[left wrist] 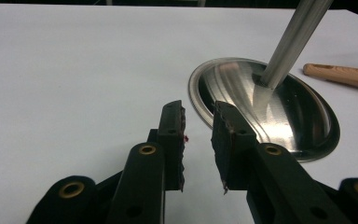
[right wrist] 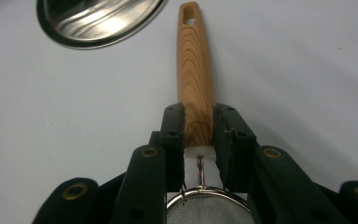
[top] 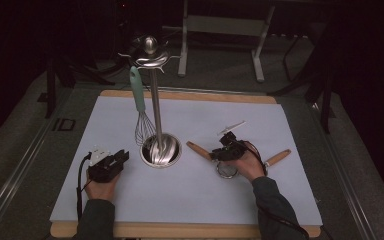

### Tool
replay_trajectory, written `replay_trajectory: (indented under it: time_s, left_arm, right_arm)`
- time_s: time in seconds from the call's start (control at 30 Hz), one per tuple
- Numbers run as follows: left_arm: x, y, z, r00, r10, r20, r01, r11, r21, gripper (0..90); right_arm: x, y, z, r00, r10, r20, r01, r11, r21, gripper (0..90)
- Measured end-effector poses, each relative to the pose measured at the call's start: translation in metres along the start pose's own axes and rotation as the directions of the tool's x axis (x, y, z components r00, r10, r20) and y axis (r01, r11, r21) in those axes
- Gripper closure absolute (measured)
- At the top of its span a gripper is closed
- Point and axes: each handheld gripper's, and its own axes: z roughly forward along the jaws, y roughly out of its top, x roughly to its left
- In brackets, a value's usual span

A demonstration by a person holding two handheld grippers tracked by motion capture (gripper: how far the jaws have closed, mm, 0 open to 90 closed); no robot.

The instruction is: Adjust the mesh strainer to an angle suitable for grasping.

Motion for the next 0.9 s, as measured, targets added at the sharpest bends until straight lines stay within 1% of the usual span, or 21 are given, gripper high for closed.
replay_trajectory:
  time_s: [0.1,0.2,0.27,0.33,0.4,0.43,0.5,0.53,0.6,0.63,0.73,0.83,0.9]
  left_arm:
    - [0.0,0.0,0.0,1.0,0.002,-0.003,-0.002,1.0,0.001,73.6]
    - [0.0,0.0,0.0,1.0,0.001,-0.004,-0.001,1.0,0.001,73.6]
    - [0.0,0.0,0.0,1.0,0.002,-0.003,-0.002,1.0,0.001,73.6]
    - [0.0,0.0,0.0,1.0,0.001,-0.003,-0.001,1.0,0.001,73.5]
    - [0.0,0.0,0.0,1.0,0.002,-0.003,-0.002,1.0,0.0,73.5]
    - [0.0,0.0,0.0,1.0,0.002,-0.003,-0.002,1.0,0.001,73.5]
    - [0.0,0.0,0.0,1.0,0.002,-0.002,-0.002,1.0,0.0,73.5]
    - [0.0,0.0,0.0,1.0,0.002,-0.003,-0.002,1.0,0.0,73.5]
    - [0.0,0.0,0.0,1.0,0.002,-0.003,-0.002,1.0,0.0,73.5]
    - [0.0,0.0,0.0,1.0,0.002,-0.003,-0.002,1.0,0.0,73.5]
    - [0.0,0.0,0.0,1.0,0.002,-0.003,-0.002,1.0,0.0,73.5]
    - [0.0,0.0,0.0,1.0,0.002,-0.003,-0.002,1.0,0.0,73.5]
    - [0.0,0.0,0.0,1.0,0.002,-0.003,-0.002,1.0,0.0,73.4]
  right_arm:
    - [0.003,0.0,0.002,0.9999,-0.016,-0.002,0.016,1.0,0.014,73.9]
    - [0.003,0.002,0.006,0.9999,-0.013,-0.004,0.013,0.999,0.033,72.4]
    - [0.002,0.004,0.008,0.9997,-0.008,-0.021,0.009,0.999,0.046,71.6]
    - [0.002,0.005,0.011,0.9997,-0.008,-0.023,0.009,0.997,0.07,71.0]
    - [0.002,0.006,0.012,0.9997,-0.002,-0.023,0.004,0.997,0.077,70.8]
    - [0.002,0.007,0.014,0.9997,-0.004,-0.026,0.006,0.995,0.098,70.6]
    - [0.002,0.009,0.015,0.9997,-0.002,-0.025,0.005,0.994,0.113,70.5]
    - [0.003,0.01,0.016,0.9997,-0.004,-0.025,0.007,0.992,0.128,70.5]
    - [0.003,0.011,0.016,0.9997,-0.008,-0.025,0.011,0.991,0.133,70.5]
    - [0.005,0.014,0.017,0.9993,-0.008,-0.037,0.014,0.988,0.155,70.5]
    - [0.008,0.017,0.02,0.9986,-0.014,-0.05,0.023,0.982,0.189,70.2]
    - [0.01,0.02,0.024,0.9993,-0.018,-0.033,0.025,0.972,0.235,69.4]
    - [0.011,0.023,0.027,0.9994,-0.017,-0.031,0.024,0.966,0.256,69.5]
